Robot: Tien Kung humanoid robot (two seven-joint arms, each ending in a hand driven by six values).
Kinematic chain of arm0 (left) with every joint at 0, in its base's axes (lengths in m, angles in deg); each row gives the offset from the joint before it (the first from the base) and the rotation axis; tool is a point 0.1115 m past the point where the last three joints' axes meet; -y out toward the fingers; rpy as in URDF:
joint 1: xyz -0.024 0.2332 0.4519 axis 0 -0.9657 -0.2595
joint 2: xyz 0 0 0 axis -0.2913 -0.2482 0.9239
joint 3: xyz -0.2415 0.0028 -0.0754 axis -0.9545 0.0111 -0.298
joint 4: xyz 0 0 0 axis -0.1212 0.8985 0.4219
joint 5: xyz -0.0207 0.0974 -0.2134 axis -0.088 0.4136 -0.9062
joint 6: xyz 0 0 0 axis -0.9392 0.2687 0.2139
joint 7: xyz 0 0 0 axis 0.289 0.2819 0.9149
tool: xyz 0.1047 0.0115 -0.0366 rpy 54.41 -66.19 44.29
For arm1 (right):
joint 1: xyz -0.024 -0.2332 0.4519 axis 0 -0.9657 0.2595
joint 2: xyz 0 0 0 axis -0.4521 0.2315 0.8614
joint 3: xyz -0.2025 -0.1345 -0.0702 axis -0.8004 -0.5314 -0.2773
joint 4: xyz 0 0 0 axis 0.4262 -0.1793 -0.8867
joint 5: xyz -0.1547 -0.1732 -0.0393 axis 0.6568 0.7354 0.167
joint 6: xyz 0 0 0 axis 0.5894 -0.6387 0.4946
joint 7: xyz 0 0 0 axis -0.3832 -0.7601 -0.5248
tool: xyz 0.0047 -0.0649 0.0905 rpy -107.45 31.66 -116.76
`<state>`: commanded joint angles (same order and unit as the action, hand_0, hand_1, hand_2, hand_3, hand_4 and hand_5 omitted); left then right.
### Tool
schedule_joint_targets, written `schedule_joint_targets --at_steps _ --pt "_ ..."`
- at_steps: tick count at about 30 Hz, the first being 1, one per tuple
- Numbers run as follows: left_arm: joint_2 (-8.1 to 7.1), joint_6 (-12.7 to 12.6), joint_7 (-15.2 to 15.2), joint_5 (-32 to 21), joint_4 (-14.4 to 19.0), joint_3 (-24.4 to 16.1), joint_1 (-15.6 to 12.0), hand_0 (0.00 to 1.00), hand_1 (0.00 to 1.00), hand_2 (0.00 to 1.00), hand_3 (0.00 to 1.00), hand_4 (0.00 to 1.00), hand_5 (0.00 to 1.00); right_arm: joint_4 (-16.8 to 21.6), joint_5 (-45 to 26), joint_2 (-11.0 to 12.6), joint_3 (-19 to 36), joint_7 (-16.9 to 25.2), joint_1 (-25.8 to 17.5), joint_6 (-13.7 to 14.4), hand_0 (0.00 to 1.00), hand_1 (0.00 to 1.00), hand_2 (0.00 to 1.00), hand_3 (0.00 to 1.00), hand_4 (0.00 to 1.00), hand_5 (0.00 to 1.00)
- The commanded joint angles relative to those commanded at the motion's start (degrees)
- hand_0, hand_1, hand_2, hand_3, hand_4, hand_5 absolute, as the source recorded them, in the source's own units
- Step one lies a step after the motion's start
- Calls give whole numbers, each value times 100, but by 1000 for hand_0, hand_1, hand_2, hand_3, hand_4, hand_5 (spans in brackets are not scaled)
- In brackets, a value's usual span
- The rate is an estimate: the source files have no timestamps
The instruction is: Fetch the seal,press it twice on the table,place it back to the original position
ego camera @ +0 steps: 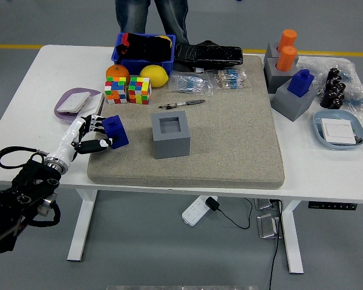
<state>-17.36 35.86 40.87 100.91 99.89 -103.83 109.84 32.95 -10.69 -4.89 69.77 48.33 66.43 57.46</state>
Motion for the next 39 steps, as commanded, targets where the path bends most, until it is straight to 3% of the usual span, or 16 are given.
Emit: schedule_joint_targets --at_steps 5,14,22,29,39 --pt "-64 17 -3 76 120 -166 56 836 565 503 589 735 2 -2 2 2 2 -1 -5 0 779 666 670 679 817 583" --pt "-320 179 136 429 744 -527 331 835 566 504 589 734 2 -4 -1 22 12 -2 -2 -4 779 666 670 680 817 583" --pt "-406 292 232 521 1208 -496 593 836 566 503 588 734 2 -1 -15 46 -26 -3 1 -10 779 667 670 680 817 582" --pt "-338 359 301 523 1522 -256 749 836 565 503 589 733 2 -2 -30 66 -73 -3 -1 -12 779 667 670 679 817 582" --pt "-121 341 311 429 1553 302 964 835 564 504 589 732 2 -2 -48 86 -113 -2 8 -11 780 665 670 679 817 583"
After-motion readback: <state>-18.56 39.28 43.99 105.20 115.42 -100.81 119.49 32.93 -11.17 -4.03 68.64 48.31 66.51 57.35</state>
